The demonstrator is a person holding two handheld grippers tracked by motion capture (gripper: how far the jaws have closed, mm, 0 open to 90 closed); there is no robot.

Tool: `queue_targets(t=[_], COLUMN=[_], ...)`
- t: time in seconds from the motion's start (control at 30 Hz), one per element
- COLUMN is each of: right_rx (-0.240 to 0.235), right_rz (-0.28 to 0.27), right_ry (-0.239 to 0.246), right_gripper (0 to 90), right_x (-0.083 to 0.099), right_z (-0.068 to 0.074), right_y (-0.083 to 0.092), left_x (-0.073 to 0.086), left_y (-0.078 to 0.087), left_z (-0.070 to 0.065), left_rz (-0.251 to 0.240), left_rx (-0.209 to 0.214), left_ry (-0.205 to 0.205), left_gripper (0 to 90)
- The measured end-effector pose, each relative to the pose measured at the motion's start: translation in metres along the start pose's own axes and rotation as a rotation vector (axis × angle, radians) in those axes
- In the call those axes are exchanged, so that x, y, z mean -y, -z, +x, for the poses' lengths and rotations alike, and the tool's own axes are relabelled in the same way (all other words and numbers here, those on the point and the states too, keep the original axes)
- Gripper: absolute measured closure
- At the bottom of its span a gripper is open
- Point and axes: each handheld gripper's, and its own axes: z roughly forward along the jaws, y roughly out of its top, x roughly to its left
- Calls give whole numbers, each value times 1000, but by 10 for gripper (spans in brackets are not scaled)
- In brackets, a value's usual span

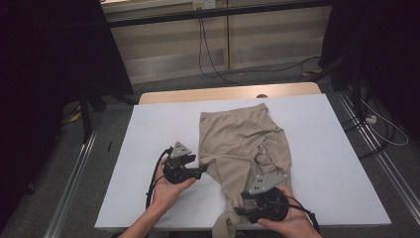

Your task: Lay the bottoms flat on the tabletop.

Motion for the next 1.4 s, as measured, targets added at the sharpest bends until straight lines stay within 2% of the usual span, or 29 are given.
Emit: queue_targets(t=[0.1, 0.13, 0.2, 0.27, 0.33, 0.47, 0.5, 0.53, 0.57, 0.6, 0.67, 0.8, 0.97, 1.13, 1.2, 1.3, 1.37, 1.4], right_rx=[-9, 10, 21, 28, 47, 27, 14, -7, -46, -41, -58, -49, -98, -164, -188, -156, -106, -99], right_rz=[53, 73, 78, 93, 100, 100, 95, 89, 88, 80, 81, 76, 90, 103, 97, 48, 14, -5], right_ry=[4, 7, 14, 42, 76, 97, 102, 101, 84, 86, 68, 74, 80, 90, 86, 62, 47, 33], right_gripper=[277, 229, 198, 162, 160, 336, 422, 598, 644, 666, 778, 803, 808, 801, 762, 514, 465, 436], right_x=[3, 4, 5, 4, 5, 6, 6, 7, 8, 9, 10, 10, 16, 23, 25, 22, 18, 17], right_z=[2, 2, 2, 4, 8, 14, 15, 16, 17, 18, 18, 23, 34, 52, 56, 54, 47, 42], right_y=[-14, -18, -23, -25, -27, -24, -23, -21, -20, -20, -19, -17, -11, -6, -2, 4, 9, 11], left_x=[4, 5, 8, 8, 8, 8, 8, 9, 9, 9, 9, 9, 10, 10, 10, 10, 11, 12], left_y=[5, 6, 6, 5, 5, 4, 3, 3, 3, 2, 2, 5, 6, 5, 5, 9, 12, 13], left_z=[-3, -2, 0, 1, 1, -1, -1, -1, -2, -1, -1, 0, 0, -1, -1, -1, -2, -3], left_rz=[-10, -16, -18, -13, -13, -10, -8, -6, -7, -2, 0, -6, -5, -3, 0, 6, 22, 29], left_rx=[11, 14, 12, 11, 9, 15, 18, 17, 14, 11, 13, 9, 6, 12, 22, 44, 51, 56], left_ry=[-6, -2, 8, 20, 16, 6, 2, -1, -5, -12, -7, -4, 3, 0, 10, 15, 16, 18], left_gripper=[338, 336, 336, 335, 335, 339, 339, 339, 340, 339, 339, 338, 336, 337, 349, 410, 468, 514])
